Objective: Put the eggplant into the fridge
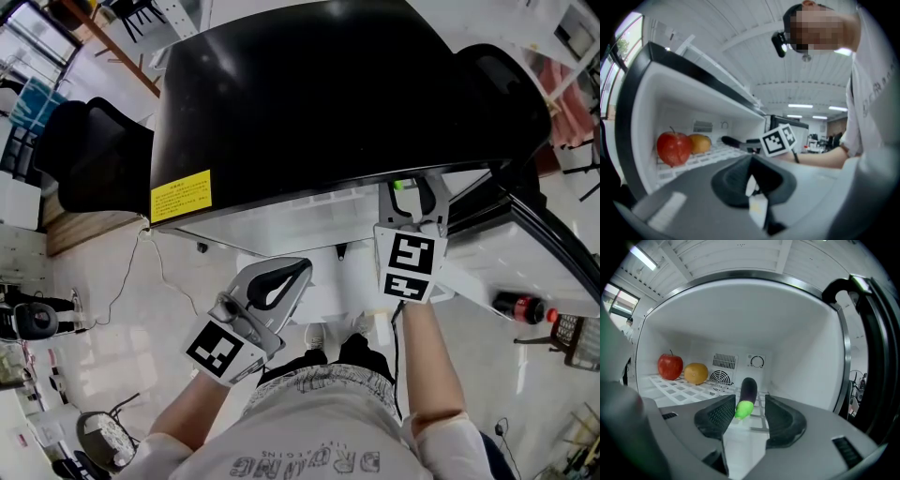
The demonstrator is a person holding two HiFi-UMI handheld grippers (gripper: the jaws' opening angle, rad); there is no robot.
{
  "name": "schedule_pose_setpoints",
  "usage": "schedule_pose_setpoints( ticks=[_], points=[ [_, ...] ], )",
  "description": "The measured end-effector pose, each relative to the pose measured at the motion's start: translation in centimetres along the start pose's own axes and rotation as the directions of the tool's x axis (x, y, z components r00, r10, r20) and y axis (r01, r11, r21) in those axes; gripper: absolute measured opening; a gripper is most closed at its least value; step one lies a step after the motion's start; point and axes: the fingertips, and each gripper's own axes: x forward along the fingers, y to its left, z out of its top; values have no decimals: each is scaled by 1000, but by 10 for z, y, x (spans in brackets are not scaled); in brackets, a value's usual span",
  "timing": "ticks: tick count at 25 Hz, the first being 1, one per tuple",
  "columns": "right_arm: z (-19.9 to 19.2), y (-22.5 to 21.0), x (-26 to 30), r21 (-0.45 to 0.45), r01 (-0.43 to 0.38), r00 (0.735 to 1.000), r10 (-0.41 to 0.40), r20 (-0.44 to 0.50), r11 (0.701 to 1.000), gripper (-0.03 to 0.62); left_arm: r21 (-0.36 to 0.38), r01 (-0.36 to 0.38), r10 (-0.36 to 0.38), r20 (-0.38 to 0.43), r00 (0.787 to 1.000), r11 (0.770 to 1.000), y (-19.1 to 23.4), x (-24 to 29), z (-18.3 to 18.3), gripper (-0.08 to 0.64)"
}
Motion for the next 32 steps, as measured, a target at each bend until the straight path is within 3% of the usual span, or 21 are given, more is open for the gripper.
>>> schedule_pose_setpoints(
  ticks=[22, 32],
  points=[
    [21, 19, -67, -21, -58, 997, 59, 48, 998, 189, 18, 13, -14, 50, 999, 1000, -18, -30, 9, 8],
    [41, 32, -117, -32, -164, 980, 167, 108, 986, 107, 29, 6, -9, 83, 997, 1000, -23, -42, 17, 8]
  ],
)
